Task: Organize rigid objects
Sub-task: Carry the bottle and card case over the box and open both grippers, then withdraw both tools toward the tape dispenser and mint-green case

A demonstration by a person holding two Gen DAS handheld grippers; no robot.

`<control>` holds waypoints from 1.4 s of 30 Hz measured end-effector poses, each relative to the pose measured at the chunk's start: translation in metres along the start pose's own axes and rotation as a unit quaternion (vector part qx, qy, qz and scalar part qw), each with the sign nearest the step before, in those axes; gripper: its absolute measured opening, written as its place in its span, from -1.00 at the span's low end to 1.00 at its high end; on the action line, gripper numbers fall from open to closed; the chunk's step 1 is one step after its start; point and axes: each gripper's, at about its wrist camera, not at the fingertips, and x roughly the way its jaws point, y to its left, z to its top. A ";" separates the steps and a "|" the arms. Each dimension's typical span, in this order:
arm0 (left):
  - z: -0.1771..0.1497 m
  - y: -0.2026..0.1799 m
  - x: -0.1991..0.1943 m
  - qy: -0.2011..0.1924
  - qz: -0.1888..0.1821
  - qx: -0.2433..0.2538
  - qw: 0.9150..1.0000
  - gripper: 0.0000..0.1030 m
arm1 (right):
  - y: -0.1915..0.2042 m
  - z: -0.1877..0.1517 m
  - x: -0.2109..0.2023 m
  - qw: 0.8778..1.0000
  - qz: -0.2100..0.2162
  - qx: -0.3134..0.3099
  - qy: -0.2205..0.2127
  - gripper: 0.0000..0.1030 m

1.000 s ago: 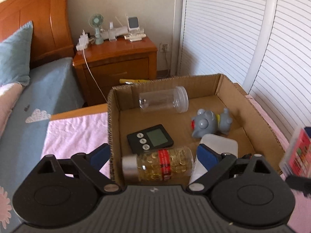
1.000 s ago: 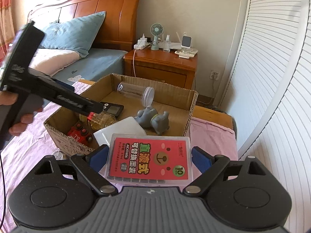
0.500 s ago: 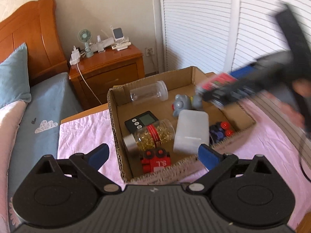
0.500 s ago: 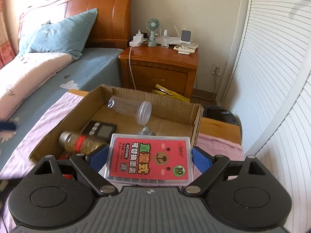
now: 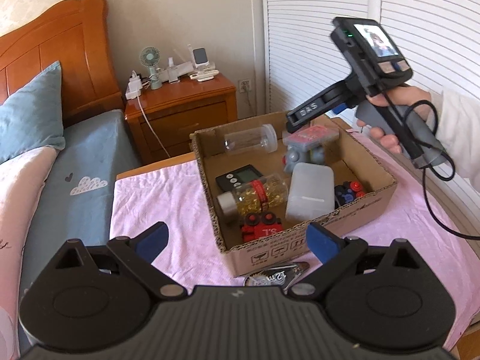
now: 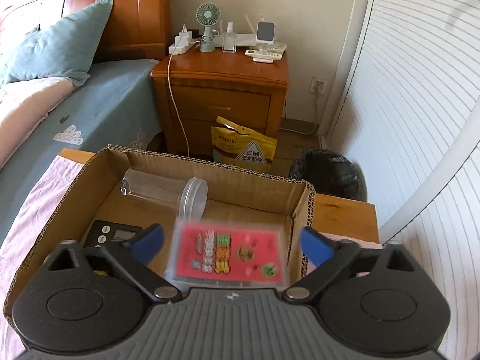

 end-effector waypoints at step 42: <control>-0.109 -0.014 -0.016 0.010 0.053 -0.118 0.992 0.97 | 0.086 -0.214 -0.079 0.980 0.115 -0.161 0.029 1.00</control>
